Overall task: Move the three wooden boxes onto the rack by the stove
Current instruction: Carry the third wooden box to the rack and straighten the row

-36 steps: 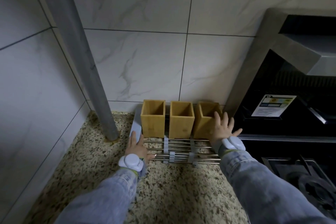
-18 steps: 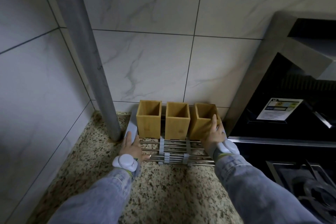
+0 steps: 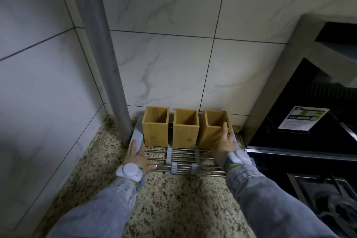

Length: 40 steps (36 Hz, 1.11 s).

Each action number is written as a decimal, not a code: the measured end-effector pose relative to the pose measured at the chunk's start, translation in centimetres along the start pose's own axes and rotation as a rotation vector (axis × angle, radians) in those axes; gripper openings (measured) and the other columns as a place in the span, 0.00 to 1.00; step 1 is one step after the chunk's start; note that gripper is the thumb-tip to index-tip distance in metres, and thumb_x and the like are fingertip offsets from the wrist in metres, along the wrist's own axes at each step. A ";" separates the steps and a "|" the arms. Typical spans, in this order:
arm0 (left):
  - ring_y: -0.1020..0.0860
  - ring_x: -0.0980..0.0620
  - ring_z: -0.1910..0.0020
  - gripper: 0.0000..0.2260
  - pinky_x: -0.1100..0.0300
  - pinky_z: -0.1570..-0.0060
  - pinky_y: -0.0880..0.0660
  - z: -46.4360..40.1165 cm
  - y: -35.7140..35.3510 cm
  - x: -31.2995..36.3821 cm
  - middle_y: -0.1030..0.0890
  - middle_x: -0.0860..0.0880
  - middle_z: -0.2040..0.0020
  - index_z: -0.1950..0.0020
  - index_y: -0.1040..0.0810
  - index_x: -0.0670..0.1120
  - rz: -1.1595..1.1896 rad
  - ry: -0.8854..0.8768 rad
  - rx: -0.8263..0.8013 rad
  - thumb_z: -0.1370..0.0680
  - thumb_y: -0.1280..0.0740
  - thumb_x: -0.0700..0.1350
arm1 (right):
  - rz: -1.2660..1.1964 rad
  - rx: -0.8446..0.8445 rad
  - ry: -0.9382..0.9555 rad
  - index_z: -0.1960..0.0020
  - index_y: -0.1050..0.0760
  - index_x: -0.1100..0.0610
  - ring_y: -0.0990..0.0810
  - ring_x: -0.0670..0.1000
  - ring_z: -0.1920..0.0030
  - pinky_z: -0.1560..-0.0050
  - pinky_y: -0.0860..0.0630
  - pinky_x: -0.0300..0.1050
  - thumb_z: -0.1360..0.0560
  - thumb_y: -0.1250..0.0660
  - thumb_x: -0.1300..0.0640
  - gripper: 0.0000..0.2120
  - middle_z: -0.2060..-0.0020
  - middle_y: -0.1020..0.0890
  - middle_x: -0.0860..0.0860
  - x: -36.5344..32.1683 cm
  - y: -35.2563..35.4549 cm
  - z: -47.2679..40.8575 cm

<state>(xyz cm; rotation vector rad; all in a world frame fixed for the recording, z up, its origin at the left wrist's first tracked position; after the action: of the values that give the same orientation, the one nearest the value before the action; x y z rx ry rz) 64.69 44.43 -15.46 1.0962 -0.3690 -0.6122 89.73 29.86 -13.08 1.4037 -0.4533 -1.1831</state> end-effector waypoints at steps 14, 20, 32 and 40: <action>0.62 0.41 0.21 0.30 0.50 0.20 0.57 1.7 0.9 -0.3 0.56 0.44 0.20 0.29 0.30 0.42 0.036 0.025 0.000 0.21 0.44 0.62 | 0.023 0.007 0.044 0.23 0.65 0.47 0.38 0.62 0.28 0.27 0.39 0.58 0.25 0.35 0.65 0.46 0.24 0.48 0.57 -0.5 0.3 0.5; 0.49 0.40 0.22 0.35 0.45 0.22 0.52 1.4 1.5 -0.2 0.37 0.45 0.23 0.40 0.21 0.44 -0.029 -0.031 0.076 0.24 0.51 0.71 | 0.204 0.050 0.059 0.22 0.60 0.47 0.50 0.58 0.23 0.25 0.49 0.66 0.26 0.35 0.61 0.43 0.22 0.53 0.55 -1.0 1.3 0.5; 0.23 0.40 0.38 0.24 0.45 0.38 0.26 -0.1 10.6 7.9 0.21 0.42 0.39 0.38 0.24 0.43 0.088 -0.344 0.704 0.31 0.25 0.48 | 0.413 -0.050 0.460 0.37 0.34 0.53 0.28 0.57 0.34 0.25 0.49 0.56 0.23 0.41 0.61 0.15 0.40 0.23 0.54 -4.8 2.7 -1.9; 0.54 0.49 0.20 0.33 0.51 0.21 0.60 -3.2 8.9 10.2 0.52 0.48 0.19 0.21 0.54 0.49 0.003 -0.364 0.373 0.20 0.38 0.47 | 0.532 -0.152 0.537 0.33 0.36 0.54 0.28 0.58 0.36 0.36 0.31 0.51 0.21 0.42 0.61 0.17 0.37 0.25 0.57 -5.8 2.8 -1.9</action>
<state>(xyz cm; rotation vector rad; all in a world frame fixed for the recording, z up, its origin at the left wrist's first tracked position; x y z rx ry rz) 76.90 43.17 -8.90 1.3383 -0.8251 -0.7609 89.92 34.97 -8.73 1.2939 -0.3152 -0.3795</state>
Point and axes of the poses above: each hand's wrist, its own z-axis away from the middle knuckle, its own y-axis out of the back of the hand, x = y × z, the point moved 7 cm from there along -z, towards the middle knuckle
